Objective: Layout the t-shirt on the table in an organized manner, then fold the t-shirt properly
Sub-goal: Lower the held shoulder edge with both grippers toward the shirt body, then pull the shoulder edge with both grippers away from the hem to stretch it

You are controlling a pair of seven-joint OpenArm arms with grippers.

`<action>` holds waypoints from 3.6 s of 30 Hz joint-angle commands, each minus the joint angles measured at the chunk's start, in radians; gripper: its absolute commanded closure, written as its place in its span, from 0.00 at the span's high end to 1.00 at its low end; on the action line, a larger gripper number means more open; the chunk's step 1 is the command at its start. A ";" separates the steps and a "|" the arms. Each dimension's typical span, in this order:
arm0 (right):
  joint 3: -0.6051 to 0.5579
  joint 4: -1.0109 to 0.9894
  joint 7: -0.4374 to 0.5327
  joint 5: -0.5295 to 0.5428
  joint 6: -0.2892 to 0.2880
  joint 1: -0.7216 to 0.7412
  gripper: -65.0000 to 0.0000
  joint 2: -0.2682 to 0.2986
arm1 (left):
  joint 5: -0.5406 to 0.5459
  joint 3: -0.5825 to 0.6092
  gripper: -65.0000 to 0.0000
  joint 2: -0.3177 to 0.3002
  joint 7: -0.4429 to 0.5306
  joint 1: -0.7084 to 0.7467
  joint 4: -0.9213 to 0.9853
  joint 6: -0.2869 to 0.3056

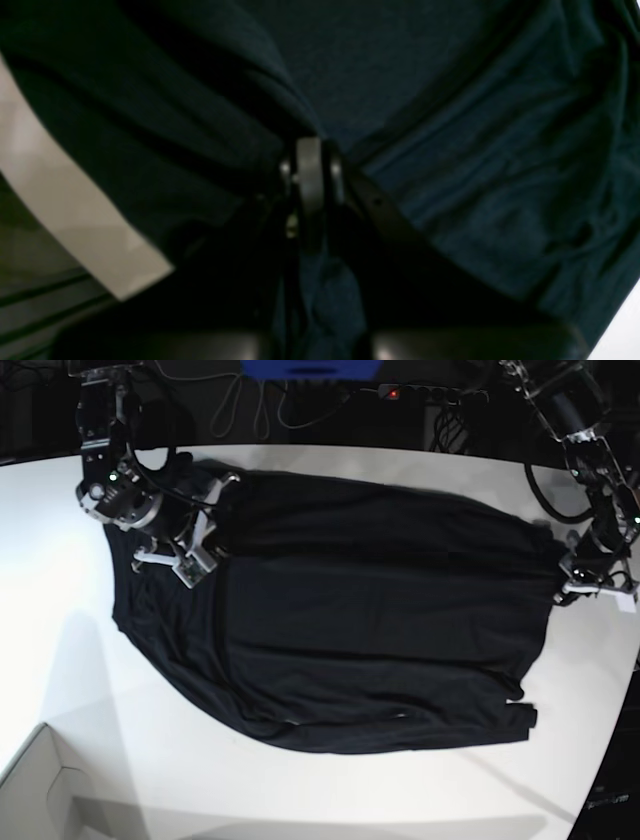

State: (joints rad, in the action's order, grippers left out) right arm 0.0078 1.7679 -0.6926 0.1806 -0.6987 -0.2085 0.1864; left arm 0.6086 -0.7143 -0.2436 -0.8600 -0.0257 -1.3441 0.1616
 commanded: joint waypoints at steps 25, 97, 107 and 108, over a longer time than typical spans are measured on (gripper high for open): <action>0.002 -0.056 0.024 0.009 0.001 0.051 0.00 -0.038 | 0.007 -0.001 0.00 -0.038 0.032 -0.058 -0.016 0.006; 0.427 0.165 0.034 0.012 0.001 -0.308 0.57 -0.153 | 0.012 0.051 0.71 0.008 0.023 0.122 -0.016 0.008; 0.426 0.165 0.024 0.012 0.001 -0.314 0.57 -0.156 | 0.009 0.057 0.71 0.034 0.029 0.111 0.042 0.008; 0.424 0.163 0.024 0.012 0.001 -0.320 0.57 -0.156 | 0.009 0.057 0.71 0.034 0.031 0.111 0.064 0.008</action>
State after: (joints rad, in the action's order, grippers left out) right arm 0.4309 1.9182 -0.6846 0.1799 -0.6987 -0.5198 0.0246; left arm 0.6380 -0.6601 -0.2111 -0.7597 0.0738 -1.2953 0.1890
